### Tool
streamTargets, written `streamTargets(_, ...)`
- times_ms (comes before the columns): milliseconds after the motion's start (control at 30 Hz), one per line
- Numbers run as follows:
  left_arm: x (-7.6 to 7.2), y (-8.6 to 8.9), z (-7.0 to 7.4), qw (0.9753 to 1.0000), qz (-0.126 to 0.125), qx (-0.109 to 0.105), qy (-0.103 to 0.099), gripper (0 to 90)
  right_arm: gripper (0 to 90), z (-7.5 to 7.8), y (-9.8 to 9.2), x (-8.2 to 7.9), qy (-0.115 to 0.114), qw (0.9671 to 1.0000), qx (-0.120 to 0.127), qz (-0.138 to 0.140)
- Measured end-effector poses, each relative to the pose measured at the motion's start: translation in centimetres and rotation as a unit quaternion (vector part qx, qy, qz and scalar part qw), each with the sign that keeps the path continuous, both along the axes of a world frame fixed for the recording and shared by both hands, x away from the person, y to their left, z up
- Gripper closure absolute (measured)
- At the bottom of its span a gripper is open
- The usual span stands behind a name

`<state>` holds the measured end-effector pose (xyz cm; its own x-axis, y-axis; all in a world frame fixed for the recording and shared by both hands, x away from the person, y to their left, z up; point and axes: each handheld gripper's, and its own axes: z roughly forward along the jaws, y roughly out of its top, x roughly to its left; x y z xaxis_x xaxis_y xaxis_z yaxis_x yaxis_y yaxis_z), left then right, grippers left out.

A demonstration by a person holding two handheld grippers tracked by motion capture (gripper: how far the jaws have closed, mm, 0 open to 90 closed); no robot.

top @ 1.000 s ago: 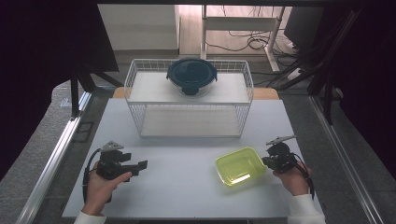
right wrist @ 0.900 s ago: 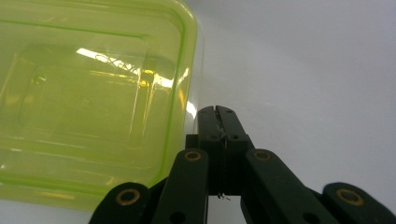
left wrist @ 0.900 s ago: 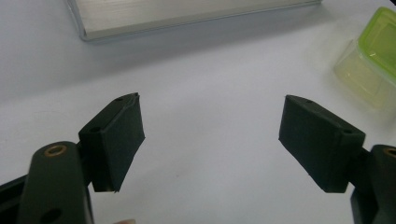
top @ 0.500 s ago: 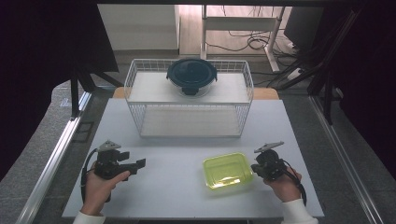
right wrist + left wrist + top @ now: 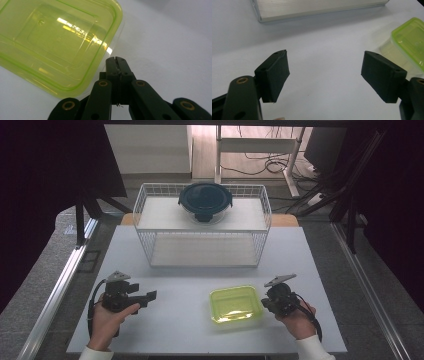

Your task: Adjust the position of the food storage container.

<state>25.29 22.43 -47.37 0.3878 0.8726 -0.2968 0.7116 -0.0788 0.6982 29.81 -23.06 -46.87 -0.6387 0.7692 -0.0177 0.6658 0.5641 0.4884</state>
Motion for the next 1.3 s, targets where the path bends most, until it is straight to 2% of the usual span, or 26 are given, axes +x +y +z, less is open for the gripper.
streamTargets(233,0.1,0.1,-0.3,1.0,0.001,0.0,0.004,21.6,88.6,0.0,0.8,-0.2,0.003,0.9999,0.002,0.013)
streamTargets(467,0.3,-0.3,-0.7,0.9999,-0.005,-0.001,0.013,21.6,88.6,-0.1,1.8,-0.6,0.016,0.9994,0.012,0.028)
streamTargets(967,0.3,-0.3,-0.7,0.9999,-0.007,-0.001,0.012,21.6,88.6,-0.8,4.7,-1.2,0.026,0.9974,0.013,0.066)
streamTargets(1300,0.2,-0.2,-0.4,0.9999,-0.005,-0.003,0.008,21.6,88.5,-1.4,5.4,-1.0,0.022,0.9976,0.015,0.065)
